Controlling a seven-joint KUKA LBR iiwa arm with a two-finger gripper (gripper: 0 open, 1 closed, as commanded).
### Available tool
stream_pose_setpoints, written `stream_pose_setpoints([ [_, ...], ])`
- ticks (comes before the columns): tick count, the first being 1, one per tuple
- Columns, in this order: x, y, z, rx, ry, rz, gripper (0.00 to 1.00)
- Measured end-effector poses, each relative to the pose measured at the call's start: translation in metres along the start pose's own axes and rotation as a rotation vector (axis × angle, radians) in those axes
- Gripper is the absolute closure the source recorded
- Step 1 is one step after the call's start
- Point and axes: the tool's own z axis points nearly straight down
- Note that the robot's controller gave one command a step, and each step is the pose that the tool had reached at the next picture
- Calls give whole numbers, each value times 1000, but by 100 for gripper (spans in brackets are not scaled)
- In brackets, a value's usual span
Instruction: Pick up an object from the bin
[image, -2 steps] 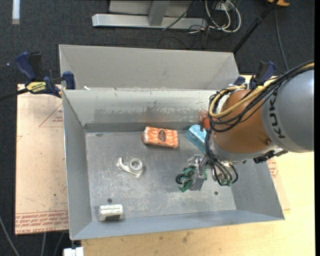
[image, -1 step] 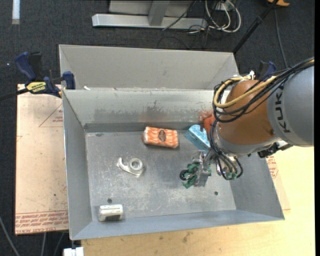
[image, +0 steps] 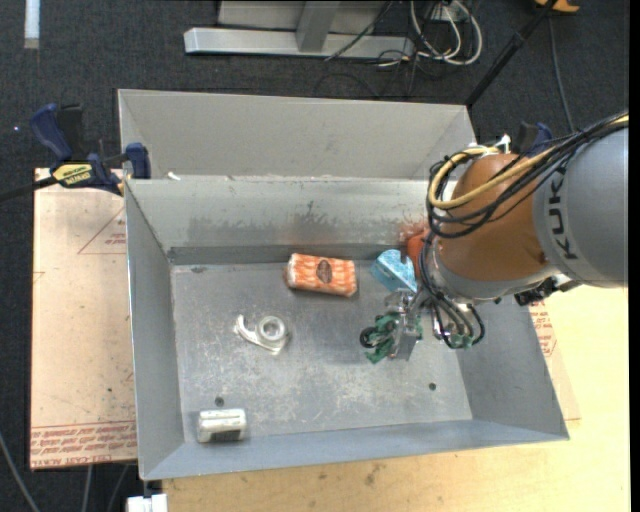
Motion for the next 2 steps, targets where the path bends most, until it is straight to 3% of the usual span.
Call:
stream_pose_setpoints([
  [1,11,19,1,3,34,-8,100],
  [2,-3,23,-65,0,20,-24,100],
])
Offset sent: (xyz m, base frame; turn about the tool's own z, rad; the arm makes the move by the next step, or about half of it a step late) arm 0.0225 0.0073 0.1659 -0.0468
